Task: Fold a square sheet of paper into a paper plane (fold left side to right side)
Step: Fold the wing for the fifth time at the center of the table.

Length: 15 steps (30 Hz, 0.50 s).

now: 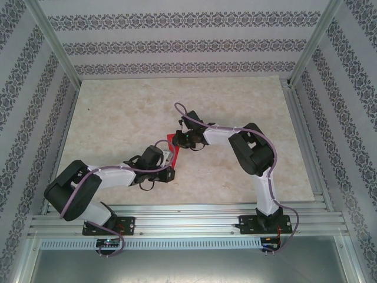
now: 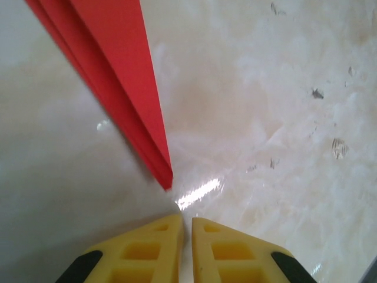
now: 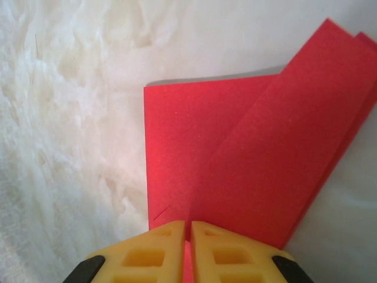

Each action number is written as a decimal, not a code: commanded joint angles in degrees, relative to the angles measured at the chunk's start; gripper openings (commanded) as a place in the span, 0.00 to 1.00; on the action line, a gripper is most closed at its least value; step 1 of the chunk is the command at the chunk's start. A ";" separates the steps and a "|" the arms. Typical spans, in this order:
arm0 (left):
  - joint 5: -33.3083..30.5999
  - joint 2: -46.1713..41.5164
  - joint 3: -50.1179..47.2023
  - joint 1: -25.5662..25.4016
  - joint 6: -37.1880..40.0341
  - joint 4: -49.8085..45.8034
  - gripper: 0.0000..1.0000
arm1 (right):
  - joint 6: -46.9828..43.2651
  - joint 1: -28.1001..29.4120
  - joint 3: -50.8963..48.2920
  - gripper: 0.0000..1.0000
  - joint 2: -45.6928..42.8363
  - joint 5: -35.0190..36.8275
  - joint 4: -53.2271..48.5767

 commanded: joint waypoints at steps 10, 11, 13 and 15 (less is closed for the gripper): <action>4.67 -13.59 3.83 6.90 -1.65 -20.68 0.24 | -1.67 -1.93 -0.84 0.14 -2.46 3.43 0.57; 5.96 -14.66 4.34 9.39 -1.81 -20.63 0.25 | -1.86 -2.05 -0.73 0.15 -3.57 3.45 0.22; 9.10 -15.87 5.07 14.93 -2.22 -19.64 0.27 | -2.47 -2.23 -0.56 0.18 -5.89 4.35 -0.87; 11.40 -15.91 5.70 19.70 -3.01 -18.40 0.34 | -3.30 -2.20 -0.46 0.21 -8.39 6.41 -3.10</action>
